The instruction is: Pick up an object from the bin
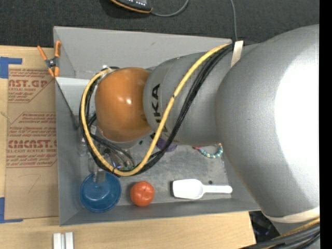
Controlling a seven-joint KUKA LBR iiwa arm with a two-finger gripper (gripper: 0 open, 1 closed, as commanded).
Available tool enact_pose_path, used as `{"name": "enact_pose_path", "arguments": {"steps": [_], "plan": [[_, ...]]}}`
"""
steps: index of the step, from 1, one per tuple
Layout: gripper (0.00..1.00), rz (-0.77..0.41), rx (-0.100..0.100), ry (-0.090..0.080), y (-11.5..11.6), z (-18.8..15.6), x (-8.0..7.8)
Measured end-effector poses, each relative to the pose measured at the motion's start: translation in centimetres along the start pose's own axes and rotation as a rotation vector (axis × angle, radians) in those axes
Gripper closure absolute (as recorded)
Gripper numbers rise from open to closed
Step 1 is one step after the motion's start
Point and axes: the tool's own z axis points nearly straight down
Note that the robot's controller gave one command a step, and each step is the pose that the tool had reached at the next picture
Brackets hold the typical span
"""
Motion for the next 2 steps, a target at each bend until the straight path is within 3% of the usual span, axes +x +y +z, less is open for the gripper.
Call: {"name": "enact_pose_path", "arguments": {"steps": [1,2], "plan": [[1.0,0.001,0.001,0.009,-0.1,7.1,0.4],[1.0,0.0,-0.002,-0.004,0.1,-0.3,-0.1]]}}
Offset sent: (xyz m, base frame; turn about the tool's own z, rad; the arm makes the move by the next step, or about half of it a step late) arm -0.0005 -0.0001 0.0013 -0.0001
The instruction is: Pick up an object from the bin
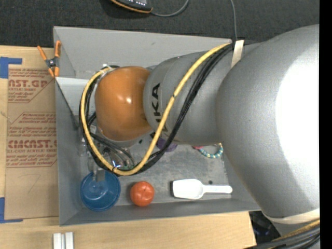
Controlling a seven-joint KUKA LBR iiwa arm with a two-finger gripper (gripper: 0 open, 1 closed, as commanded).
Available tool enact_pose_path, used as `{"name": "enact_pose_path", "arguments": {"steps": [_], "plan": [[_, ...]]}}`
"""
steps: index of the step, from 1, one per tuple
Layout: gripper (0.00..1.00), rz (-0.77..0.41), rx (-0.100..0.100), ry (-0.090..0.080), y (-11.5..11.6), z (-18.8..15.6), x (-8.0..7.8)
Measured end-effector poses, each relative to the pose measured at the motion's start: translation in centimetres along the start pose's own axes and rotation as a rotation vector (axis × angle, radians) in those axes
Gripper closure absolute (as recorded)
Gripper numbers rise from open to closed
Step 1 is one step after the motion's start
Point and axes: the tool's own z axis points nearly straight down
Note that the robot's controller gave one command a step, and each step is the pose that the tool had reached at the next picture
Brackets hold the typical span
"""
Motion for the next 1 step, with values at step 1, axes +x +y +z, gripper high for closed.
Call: {"name": "enact_pose_path", "arguments": {"steps": [1], "plan": [[1.0,0.001,0.001,0.013,-0.16,6.73,0.5]]}}
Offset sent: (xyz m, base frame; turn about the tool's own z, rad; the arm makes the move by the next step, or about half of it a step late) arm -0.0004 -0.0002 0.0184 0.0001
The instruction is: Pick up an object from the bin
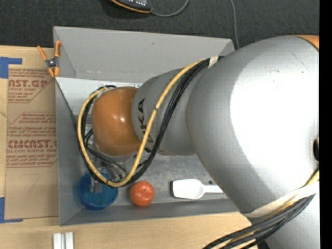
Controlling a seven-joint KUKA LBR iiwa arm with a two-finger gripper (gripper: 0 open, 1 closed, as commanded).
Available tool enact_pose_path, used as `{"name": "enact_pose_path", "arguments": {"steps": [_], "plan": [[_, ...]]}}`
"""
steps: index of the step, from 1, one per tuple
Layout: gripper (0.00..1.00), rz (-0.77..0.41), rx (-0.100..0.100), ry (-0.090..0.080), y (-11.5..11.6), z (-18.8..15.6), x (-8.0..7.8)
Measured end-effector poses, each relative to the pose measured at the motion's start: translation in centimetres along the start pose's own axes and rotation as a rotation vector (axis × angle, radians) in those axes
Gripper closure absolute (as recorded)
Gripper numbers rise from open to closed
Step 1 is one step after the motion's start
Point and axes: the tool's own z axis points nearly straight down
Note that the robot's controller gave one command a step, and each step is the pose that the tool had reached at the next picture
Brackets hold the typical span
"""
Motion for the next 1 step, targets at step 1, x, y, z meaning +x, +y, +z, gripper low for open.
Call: {"name": "enact_pose_path", "arguments": {"steps": [1], "plan": [[1.0,-0.001,-0.003,-0.017,0.23,-8.7,-0.49]]}}
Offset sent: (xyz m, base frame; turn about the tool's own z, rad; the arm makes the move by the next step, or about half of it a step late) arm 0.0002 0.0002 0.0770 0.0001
